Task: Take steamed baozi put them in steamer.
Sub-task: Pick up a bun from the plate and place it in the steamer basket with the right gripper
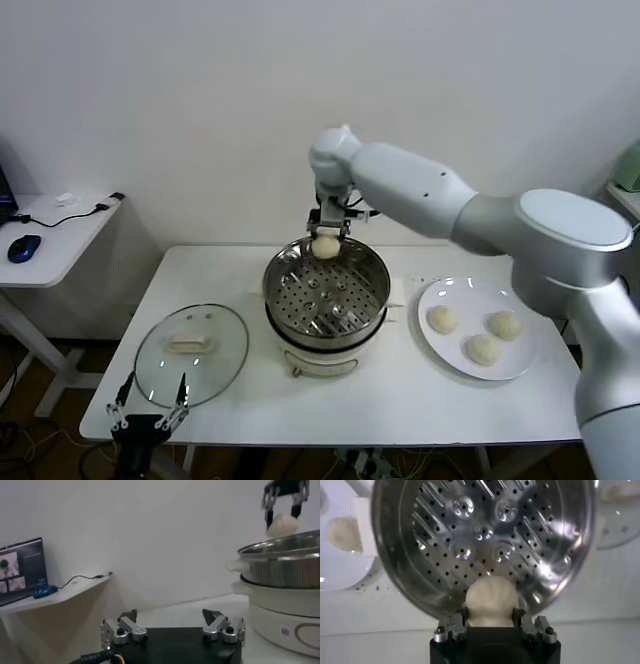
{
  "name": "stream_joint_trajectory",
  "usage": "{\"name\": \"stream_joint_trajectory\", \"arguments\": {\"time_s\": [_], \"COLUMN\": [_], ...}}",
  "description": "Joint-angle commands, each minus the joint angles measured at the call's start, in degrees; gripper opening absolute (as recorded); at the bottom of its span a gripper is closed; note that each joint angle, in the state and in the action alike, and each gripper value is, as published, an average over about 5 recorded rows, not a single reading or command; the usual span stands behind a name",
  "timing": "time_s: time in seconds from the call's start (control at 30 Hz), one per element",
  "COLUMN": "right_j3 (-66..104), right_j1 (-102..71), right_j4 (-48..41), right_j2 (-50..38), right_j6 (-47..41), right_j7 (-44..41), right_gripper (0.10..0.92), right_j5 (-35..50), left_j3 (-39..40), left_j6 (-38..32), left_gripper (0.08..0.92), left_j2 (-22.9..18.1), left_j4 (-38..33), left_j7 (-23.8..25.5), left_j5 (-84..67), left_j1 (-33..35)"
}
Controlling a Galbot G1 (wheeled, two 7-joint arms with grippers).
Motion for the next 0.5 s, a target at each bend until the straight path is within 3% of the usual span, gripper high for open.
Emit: {"name": "stream_joint_trajectory", "arguments": {"time_s": [0.03,0.5], "right_j3": [1.3,0.8], "right_j1": [-5.4,-6.1], "right_j4": [-3.7,-6.2], "right_j2": [3.6,3.6], "right_j6": [2.7,0.8], "right_j7": [1.0,0.8], "right_gripper": [0.585,0.608], "right_j5": [-8.3,-6.7], "left_j3": [0.0,-0.1], "left_j6": [0.5,1.4], "left_gripper": [0.823,0.823], "left_j2": [-0.2,-0.6], "left_j4": [-0.6,-0.8], "left_j7": [0.0,0.0], "left_j5": [-0.1,-0.4], "left_j1": [-0.2,-0.9]}}
